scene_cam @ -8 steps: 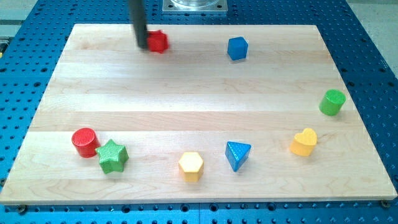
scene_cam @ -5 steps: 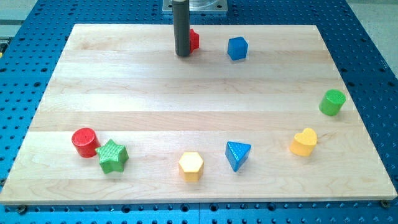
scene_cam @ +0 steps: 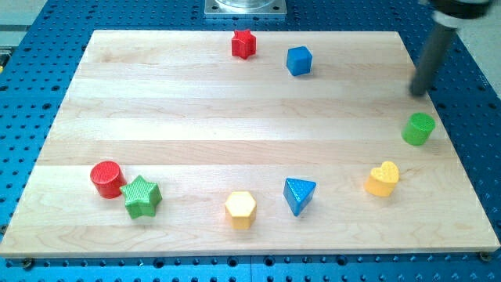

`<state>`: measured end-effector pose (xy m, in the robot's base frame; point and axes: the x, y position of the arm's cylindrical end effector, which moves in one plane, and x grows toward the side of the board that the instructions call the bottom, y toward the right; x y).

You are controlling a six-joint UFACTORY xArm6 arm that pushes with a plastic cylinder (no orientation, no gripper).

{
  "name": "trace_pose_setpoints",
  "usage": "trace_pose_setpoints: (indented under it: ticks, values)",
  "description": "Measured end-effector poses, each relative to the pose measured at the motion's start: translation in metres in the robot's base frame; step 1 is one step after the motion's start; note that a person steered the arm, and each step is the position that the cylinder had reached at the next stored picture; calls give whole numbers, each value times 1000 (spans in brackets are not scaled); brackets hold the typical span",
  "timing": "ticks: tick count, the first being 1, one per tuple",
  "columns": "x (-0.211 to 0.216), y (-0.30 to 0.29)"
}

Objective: Place the green circle bottom left of the cube

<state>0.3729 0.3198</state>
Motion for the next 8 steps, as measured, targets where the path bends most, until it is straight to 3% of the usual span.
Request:
trace_pose_setpoints:
  ticks: [1, 3, 5, 6, 8]
  values:
    - [69, 9]
    - [103, -70]
    - [5, -95]
    - [-5, -138]
    - [-32, -125]
